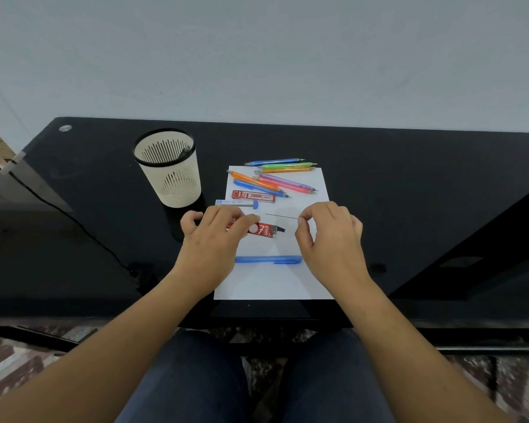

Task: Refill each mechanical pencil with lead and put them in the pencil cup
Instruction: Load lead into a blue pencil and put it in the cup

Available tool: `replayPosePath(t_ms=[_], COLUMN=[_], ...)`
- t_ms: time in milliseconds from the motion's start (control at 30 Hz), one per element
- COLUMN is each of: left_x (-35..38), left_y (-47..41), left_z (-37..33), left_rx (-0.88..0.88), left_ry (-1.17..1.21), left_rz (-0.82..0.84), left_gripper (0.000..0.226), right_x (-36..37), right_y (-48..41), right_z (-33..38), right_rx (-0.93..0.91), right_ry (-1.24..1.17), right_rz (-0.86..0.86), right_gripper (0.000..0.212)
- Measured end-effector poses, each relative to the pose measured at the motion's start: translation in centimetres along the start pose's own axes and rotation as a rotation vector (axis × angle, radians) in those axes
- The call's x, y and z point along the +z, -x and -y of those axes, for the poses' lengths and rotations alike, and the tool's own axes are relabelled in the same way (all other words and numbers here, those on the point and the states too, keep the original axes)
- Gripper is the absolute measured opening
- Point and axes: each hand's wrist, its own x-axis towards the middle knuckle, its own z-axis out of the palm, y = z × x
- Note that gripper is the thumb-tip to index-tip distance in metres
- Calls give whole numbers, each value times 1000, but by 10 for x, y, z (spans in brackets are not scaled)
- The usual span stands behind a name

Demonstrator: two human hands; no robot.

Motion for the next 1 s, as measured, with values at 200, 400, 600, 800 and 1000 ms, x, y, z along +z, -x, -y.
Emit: replayPosePath(t_ms=[200,400,600,800,1000], left_x=[-3,-4,-3,-5,-2], left_y=[-1,-2,0,-2,-8], left_z=[-4,-3,-9,-6,1], left_rx=[57,53,25,-128,-197], left_ry=[6,7,33,-86,-160], left_rz=[-82,-86,-98,15,223], left_gripper=[69,69,57,49,53], right_x=[3,2,9,6,7], right_y=[-6,-8,-4,-4,-3], right_z=[6,6,8,1,-5], right_rx=[-13,-16,-41,-40,-45], right_ry=[12,12,17,24,45], right_rz=[3,3,-36,-30,-13], right_gripper=[17,14,13,12,10])
